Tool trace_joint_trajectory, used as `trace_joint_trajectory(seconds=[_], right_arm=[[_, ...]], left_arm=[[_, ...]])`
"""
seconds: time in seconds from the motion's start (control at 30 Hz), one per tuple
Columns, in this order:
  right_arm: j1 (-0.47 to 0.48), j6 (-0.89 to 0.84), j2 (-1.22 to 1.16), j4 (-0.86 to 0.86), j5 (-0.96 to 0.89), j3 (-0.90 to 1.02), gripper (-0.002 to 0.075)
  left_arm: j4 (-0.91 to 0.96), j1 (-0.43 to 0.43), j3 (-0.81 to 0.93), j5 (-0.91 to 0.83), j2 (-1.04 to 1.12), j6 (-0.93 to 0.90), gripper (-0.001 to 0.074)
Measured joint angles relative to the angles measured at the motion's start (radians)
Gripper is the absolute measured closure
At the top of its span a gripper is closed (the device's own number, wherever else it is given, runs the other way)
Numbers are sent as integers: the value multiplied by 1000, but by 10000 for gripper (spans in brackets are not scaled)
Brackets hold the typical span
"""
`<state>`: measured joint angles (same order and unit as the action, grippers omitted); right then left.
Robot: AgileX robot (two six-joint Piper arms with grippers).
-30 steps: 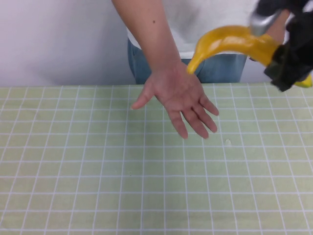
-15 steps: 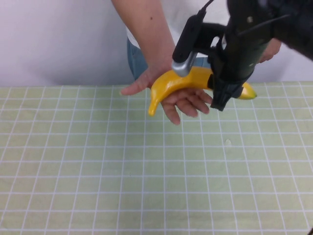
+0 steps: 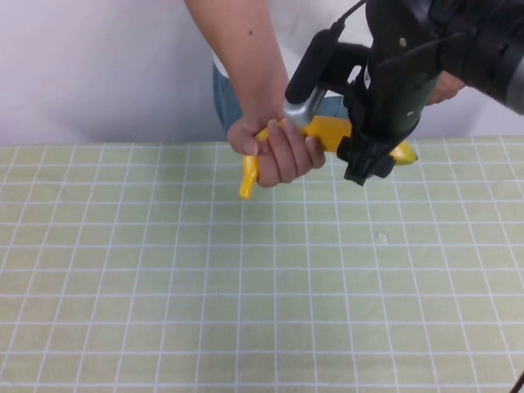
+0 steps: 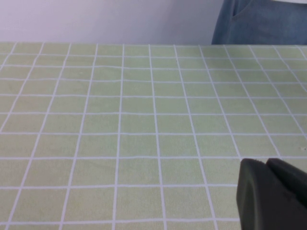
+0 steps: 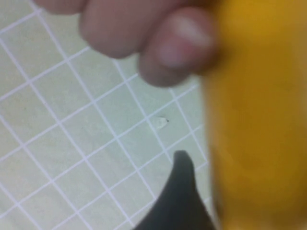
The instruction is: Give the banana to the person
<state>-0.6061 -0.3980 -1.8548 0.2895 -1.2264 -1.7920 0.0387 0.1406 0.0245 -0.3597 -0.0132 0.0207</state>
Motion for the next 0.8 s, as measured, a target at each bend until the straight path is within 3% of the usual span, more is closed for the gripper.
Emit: trace_joint_trajectory(seconds=[0.23,0.33,0.4,0.47,0.53,0.6,0.8], right_arm=[[0,67,147,13,-2,0,224],[0,88,245,18,-11,0,249],[0,104,307,22,-19,0,309],[0,139,372,27,-26,0,415],[0,186,437,29,-28,15,573],[0,226,498,22,-30,58,659],[0,318,672,-3,-30,319,726]], left_arm=[[0,0,0,0,0,0,739],[0,0,0,0,0,0,739],[0,0,0,0,0,0,739],[0,0,0,0,0,0,739],[0,0,0,0,0,0,739],[0,0,0,0,0,0,739],[0,0,0,0,0,0,739]])
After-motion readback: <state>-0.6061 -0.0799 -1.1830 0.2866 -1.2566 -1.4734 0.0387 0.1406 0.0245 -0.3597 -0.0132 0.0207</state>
